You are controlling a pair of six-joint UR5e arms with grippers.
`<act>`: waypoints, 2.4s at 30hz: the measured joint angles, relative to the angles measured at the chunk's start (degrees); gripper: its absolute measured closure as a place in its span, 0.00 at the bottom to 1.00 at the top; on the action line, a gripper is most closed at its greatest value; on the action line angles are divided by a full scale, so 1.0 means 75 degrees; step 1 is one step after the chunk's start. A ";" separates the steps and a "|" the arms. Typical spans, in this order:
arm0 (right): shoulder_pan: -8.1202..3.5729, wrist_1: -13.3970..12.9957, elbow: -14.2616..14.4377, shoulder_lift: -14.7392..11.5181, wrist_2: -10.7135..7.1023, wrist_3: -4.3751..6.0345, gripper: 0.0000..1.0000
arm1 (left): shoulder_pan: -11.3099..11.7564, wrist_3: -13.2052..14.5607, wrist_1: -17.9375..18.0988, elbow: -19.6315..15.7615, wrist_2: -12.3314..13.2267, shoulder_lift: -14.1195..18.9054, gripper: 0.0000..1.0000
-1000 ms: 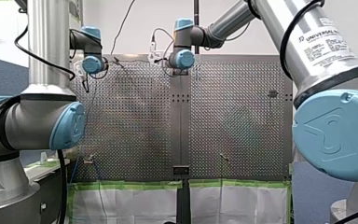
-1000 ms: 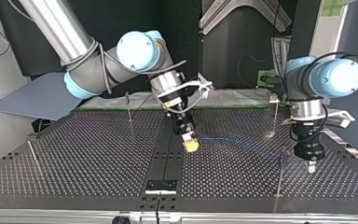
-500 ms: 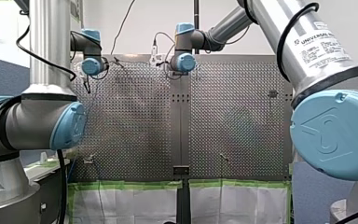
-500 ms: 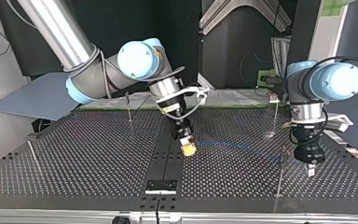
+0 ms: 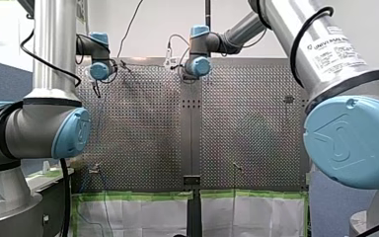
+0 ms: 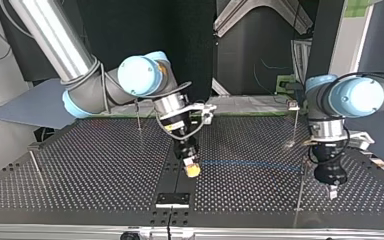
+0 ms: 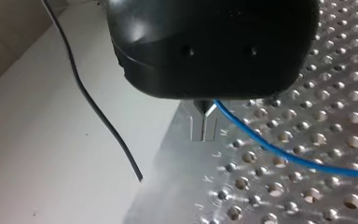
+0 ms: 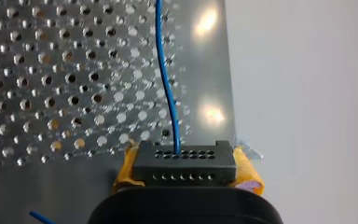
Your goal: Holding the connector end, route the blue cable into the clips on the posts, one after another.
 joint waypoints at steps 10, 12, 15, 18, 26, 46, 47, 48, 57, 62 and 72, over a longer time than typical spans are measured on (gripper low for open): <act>-0.0170 -0.0005 -0.0223 0.0342 -0.0042 0.0019 1.00 | 0.0077 -0.0036 -0.0006 0.0041 -0.0066 -0.0142 1.00; -0.0179 -0.0009 -0.0265 0.0365 -0.0046 0.0019 1.00 | 0.0098 -0.0039 0.0000 0.0040 -0.0060 -0.0142 1.00; -0.0199 -0.0011 -0.0341 0.0404 -0.0057 0.0019 1.00 | 0.0120 -0.0071 0.0041 0.0041 -0.0031 -0.0161 1.00; -0.0230 -0.0006 -0.0426 0.0466 -0.0087 0.0019 1.00 | 0.0140 -0.0197 0.0147 0.0041 0.0070 -0.0262 1.00; -0.0271 0.0005 -0.0504 0.0520 -0.0136 0.0016 1.00 | 0.0179 -0.0296 0.0177 0.0041 0.0149 -0.0377 1.00; -0.0230 -0.0099 -0.0508 0.0548 -0.0203 -0.0038 1.00 | 0.0269 -0.0276 -0.0339 0.0041 0.0498 -0.0035 0.03; -0.0232 -0.0096 -0.0508 0.0550 -0.0209 -0.0043 1.00 | 0.0268 -0.0224 -0.0420 0.0043 0.0439 -0.0023 0.03; -0.0233 -0.0091 -0.0508 0.0551 -0.0213 -0.0048 1.00 | 0.0266 -0.0188 -0.0483 0.0043 0.0387 -0.0017 0.03; -0.0216 -0.0004 -0.0508 0.0556 -0.0223 -0.0055 1.00 | 0.0213 -0.0119 -0.1189 0.0040 -0.0180 0.0000 0.01; -0.0199 0.0141 -0.0507 0.0556 -0.0199 -0.0080 1.00 | 0.0183 -0.0096 -0.1588 0.0039 -0.0264 0.0056 0.01; -0.0171 0.0198 -0.0507 0.0557 -0.0118 -0.0091 1.00 | 0.0006 -0.0060 -0.2383 -0.0075 -0.0136 0.0621 0.01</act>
